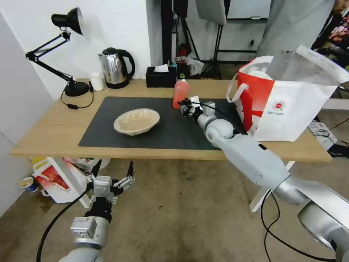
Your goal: Pick up the trash from the table and place it into the takeout bag.
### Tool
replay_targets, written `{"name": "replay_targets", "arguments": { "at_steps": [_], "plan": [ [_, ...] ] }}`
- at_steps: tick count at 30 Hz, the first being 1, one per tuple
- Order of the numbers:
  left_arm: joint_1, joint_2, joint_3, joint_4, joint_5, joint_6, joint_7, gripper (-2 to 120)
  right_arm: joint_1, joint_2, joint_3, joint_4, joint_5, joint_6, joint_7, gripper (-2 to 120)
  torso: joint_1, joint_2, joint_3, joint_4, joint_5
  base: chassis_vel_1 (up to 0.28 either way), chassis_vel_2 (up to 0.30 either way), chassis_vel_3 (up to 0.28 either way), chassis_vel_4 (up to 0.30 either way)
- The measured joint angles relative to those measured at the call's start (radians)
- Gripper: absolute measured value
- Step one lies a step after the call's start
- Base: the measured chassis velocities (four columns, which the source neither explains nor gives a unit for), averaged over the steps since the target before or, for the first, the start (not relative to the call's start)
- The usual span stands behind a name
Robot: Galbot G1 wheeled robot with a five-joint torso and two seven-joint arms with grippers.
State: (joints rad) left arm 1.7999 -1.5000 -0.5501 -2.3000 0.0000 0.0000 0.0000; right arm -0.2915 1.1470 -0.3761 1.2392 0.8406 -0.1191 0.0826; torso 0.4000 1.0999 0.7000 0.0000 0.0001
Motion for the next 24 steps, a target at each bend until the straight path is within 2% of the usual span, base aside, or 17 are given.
{"name": "replay_targets", "arguments": {
  "at_steps": [8,24],
  "plan": [
    [0.0,0.0,0.0,0.0,0.0,0.0,0.0,100,-0.001,-0.011,0.0,0.021,-0.001,0.002,-0.002,0,0.0,0.0,0.0,-0.0002,-0.0001,0.0,0.0,0.0,0.0],
    [0.0,0.0,0.0,0.0,0.0,0.0,0.0,100,-0.013,-0.064,0.001,0.139,0.0,-0.023,0.03,0,0.0,0.0,0.0,-0.0001,0.0001,0.0,0.0,0.0,0.0]
  ]
}}
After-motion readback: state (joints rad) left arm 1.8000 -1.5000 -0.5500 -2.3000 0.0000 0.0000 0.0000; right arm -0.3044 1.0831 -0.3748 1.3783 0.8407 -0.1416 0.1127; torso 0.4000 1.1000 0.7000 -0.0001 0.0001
